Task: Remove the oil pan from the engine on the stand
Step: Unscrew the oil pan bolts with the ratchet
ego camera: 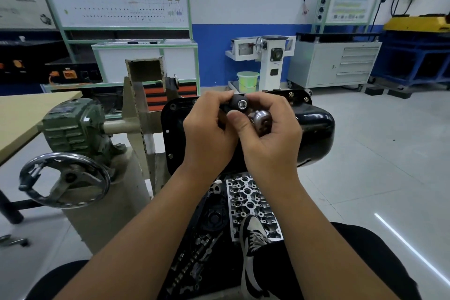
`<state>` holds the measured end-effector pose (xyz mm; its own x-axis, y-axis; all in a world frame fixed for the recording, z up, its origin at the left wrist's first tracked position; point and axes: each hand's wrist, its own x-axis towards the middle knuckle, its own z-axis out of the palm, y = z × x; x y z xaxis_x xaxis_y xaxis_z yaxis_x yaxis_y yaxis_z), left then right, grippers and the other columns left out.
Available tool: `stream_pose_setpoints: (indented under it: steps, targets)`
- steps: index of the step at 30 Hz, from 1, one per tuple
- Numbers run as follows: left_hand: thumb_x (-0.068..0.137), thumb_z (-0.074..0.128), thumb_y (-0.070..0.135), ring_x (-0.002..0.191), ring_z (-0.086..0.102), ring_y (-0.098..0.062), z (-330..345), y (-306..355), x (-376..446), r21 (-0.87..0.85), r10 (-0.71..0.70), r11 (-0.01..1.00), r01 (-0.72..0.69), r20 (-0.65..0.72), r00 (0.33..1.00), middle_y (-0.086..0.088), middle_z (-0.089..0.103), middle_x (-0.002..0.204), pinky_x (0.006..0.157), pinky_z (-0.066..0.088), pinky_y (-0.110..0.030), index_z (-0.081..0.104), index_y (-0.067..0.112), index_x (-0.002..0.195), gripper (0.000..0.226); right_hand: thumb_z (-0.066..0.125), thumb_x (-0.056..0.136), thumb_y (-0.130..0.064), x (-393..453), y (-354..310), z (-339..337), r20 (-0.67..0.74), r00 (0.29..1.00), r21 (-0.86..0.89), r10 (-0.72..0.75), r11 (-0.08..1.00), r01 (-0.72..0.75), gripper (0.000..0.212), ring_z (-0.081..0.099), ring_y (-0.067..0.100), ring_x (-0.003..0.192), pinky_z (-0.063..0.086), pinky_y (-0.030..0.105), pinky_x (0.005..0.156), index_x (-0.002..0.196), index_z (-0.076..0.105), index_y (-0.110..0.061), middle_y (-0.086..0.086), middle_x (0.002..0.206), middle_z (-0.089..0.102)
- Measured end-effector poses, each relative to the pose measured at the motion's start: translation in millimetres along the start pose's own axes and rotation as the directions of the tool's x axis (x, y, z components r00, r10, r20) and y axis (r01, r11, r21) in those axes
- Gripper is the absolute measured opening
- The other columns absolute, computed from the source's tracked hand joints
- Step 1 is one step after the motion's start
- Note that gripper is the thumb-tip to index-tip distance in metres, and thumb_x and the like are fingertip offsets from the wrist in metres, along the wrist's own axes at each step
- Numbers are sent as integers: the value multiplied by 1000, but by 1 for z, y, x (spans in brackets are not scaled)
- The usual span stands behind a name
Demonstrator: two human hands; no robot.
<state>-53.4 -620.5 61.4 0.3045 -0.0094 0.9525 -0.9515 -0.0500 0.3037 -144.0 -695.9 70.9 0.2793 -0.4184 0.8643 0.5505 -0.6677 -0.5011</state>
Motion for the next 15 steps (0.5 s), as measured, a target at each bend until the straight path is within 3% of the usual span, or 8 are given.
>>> stream_pose_setpoints:
  steps: [3, 7, 10, 12, 15]
  targets:
    - [94, 71, 7, 83, 69, -16, -1, 0, 4, -72, -26, 997, 29, 47, 999, -5, 71, 102, 68, 57, -37, 68, 2, 111, 18, 76, 90, -6, 3, 3, 5, 1, 999, -16, -46, 999, 46, 23, 60, 2, 102, 43, 15, 93, 112, 69, -7, -13, 105, 61]
    - [98, 61, -1, 97, 71, -17, -7, -4, 7, -68, 53, 997, -44, 146, 988, -5, 70, 120, 82, 59, -36, 62, -3, 131, 33, 72, 93, -5, 6, 3, 10, 21, 1000, 69, -3, 998, 2, 26, 64, 8, 108, 47, 20, 96, 118, 68, -10, -5, 110, 66]
    - [97, 62, 0, 96, 71, -16, -7, -3, 6, -49, 1, 999, 2, 64, 998, -6, 73, 108, 81, 58, -37, 68, 0, 117, 21, 74, 92, -4, 6, 0, 9, 53, 996, 186, 72, 979, -80, 22, 69, 14, 103, 51, 22, 92, 113, 70, -13, -3, 107, 72]
    - [95, 66, 3, 86, 68, -10, -6, -1, 4, -48, -39, 998, 39, -1, 999, 1, 70, 97, 74, 55, -27, 66, 8, 107, 13, 79, 88, -4, 4, -2, 9, 73, 992, 234, 99, 965, -113, 21, 72, 15, 98, 54, 22, 86, 108, 73, -9, -1, 102, 75]
    - [91, 69, -1, 83, 64, -5, -6, 4, 4, -80, -90, 993, 88, -24, 996, 6, 67, 91, 72, 50, -21, 64, 17, 103, 22, 88, 79, -10, 1, -7, 12, 61, 985, 278, 161, 945, -172, 27, 73, 17, 93, 57, 27, 81, 102, 74, -16, -4, 97, 76]
